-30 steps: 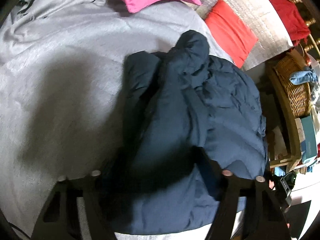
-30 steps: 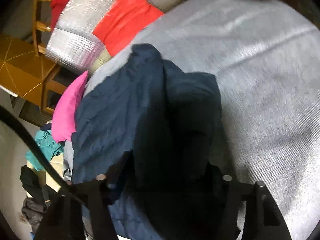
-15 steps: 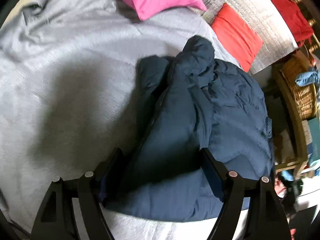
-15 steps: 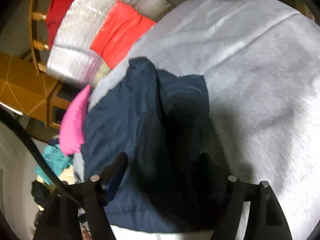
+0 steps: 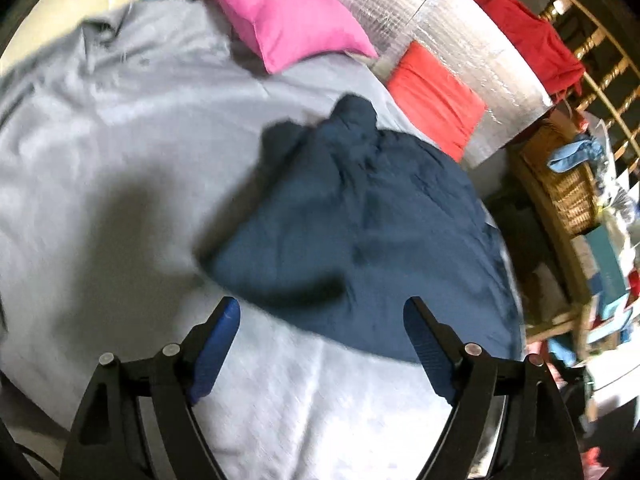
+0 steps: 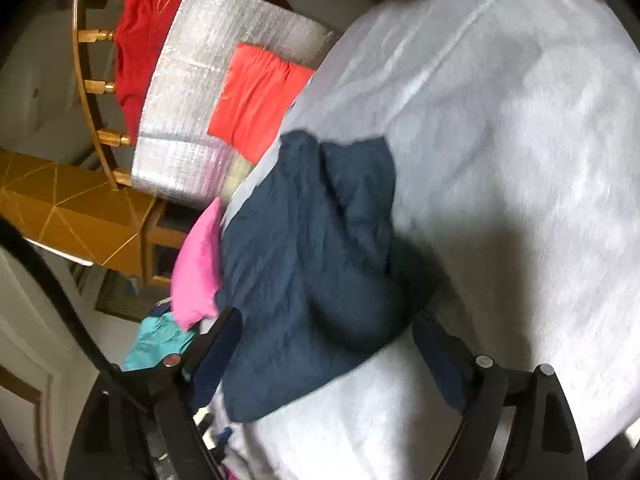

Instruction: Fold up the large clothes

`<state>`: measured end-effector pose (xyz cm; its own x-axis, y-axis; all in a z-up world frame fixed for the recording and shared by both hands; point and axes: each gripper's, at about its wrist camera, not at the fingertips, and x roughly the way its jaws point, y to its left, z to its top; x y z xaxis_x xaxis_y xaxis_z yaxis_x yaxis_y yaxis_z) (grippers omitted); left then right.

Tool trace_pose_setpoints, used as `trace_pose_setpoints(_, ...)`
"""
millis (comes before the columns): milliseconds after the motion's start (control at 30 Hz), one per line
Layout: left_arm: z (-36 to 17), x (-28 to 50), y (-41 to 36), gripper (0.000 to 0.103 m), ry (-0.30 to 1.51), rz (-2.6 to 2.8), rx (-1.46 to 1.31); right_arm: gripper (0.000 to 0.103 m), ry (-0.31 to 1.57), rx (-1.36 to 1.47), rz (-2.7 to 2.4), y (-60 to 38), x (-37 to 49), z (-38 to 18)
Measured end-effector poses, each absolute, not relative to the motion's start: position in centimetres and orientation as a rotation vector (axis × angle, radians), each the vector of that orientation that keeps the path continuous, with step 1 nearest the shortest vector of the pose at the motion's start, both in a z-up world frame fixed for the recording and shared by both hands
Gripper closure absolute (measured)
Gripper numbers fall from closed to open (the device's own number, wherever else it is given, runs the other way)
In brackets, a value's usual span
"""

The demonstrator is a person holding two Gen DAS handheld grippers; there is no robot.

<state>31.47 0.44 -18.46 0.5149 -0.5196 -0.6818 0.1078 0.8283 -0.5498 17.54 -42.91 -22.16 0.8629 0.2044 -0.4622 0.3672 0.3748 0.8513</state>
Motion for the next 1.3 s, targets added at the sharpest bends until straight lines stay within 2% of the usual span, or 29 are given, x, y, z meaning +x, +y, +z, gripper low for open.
trace_pose_setpoints(300,-22.1,32.7,-0.5,0.018,1.075,-0.389,-0.676,0.013,0.595,1.277,-0.080,-40.4,20.0,-24.9)
trace_pose_setpoints(500,-23.9,34.5,-0.1,0.018,1.032,-0.300,-0.866,0.012,0.536,1.348,-0.136,-40.2,21.6,-26.8)
trace_pose_setpoints(633,-23.7,35.5,-0.5,0.018,0.980,-0.304,-0.895,0.008,0.468,1.322,-0.183,-40.6,22.5,-26.5)
trace_pose_setpoints(900,-22.7,36.8,-1.7,0.019,0.916,-0.306,-0.884,0.009,0.428,1.224,-0.228,-40.6,24.6,-25.3)
trace_pose_setpoints(933,-22.6,36.9,-1.9,0.019,0.910,-0.305,-0.869,0.011,0.435,1.195,-0.241,-40.5,24.8,-25.1)
trace_pose_setpoints(967,-22.4,36.8,-1.9,0.019,0.908,-0.302,-0.857,0.018,0.444,1.172,-0.257,-40.3,25.0,-24.9)
trace_pose_setpoints(1000,-22.4,36.9,-2.1,0.022,0.907,-0.292,-0.840,0.030,0.456,1.153,-0.274,-40.3,25.0,-24.9)
trace_pose_setpoints(1033,-22.6,37.2,-2.3,0.031,0.912,-0.273,-0.823,0.037,0.476,1.130,-0.300,-40.2,25.2,-24.8)
trace_pose_setpoints(1067,-22.8,37.2,-2.2,0.034,0.917,-0.263,-0.812,0.041,0.495,1.117,-0.319,-40.2,25.3,-24.9)
trace_pose_setpoints(1167,-23.2,37.1,-1.8,0.043,0.915,-0.250,-0.817,0.048,0.498,1.101,-0.331,-40.1,24.8,-24.9)
trace_pose_setpoints(1233,-23.0,36.8,-1.8,0.056,0.899,-0.245,-0.804,0.053,0.502,1.059,-0.340,-39.8,24.6,-24.4)
trace_pose_setpoints(1300,-22.3,36.5,-2.0,0.064,0.872,-0.251,-0.764,0.060,0.493,1.013,-0.346,-39.3,24.4,-23.7)
